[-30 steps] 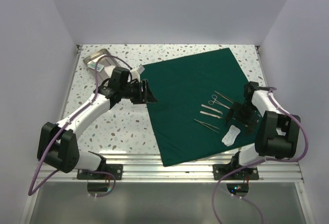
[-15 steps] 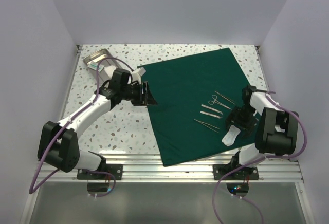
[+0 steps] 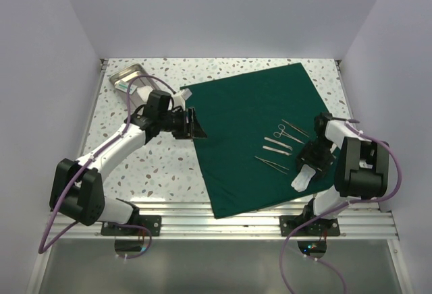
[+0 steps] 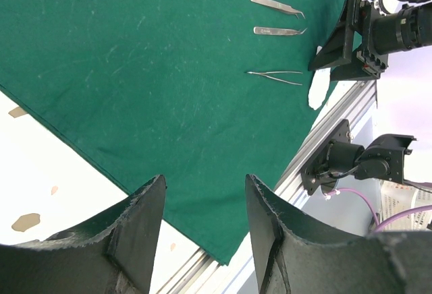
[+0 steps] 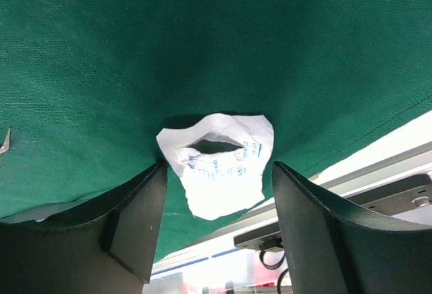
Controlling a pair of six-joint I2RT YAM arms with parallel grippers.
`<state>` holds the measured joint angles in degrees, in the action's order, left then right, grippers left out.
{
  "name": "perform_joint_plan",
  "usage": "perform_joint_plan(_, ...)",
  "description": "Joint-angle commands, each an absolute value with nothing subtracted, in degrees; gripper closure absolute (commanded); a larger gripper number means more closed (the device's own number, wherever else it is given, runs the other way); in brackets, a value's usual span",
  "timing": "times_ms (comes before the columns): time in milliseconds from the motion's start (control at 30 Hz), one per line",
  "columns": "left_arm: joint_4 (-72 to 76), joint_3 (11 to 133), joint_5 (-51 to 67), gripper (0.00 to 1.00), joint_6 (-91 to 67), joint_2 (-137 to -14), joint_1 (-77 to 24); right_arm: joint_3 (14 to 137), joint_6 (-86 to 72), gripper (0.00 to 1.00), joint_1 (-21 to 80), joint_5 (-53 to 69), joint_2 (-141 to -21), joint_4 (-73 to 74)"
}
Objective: Prepare the surgical pack
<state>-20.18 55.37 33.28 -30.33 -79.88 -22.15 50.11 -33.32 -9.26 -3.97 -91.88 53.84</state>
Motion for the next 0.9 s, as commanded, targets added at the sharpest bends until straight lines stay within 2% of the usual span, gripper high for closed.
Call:
perform_joint_plan(0,-17.8,54.9,34.7,0.45,-28.5,-80.0,-22.0,49.4,-35.4,0.34,-8.9,-5.9,-92.6,52.1)
perform_joint_plan(133,-17.8,55.1,34.9,0.45,-28.5,-80.0,-21.8,49.1,-35.6,0.37,-8.9,-5.9,-93.0,51.6)
perform_joint_plan(533,-16.1,54.8,38.6,0.40,-30.5,-81.2,-21.8,50.8,-33.6,0.56,-8.9,-6.6,-89.4,53.6)
perform_joint_plan(633,-15.2,54.9,39.8,0.36,-31.7,-81.7,-21.9,53.5,-31.8,0.60,-8.9,-6.8,-87.9,56.0)
perform_joint_plan(867,-11.2,54.7,41.7,0.32,-36.6,-82.6,-22.8,64.6,-28.7,0.62,-6.3,-4.2,-84.6,62.6)
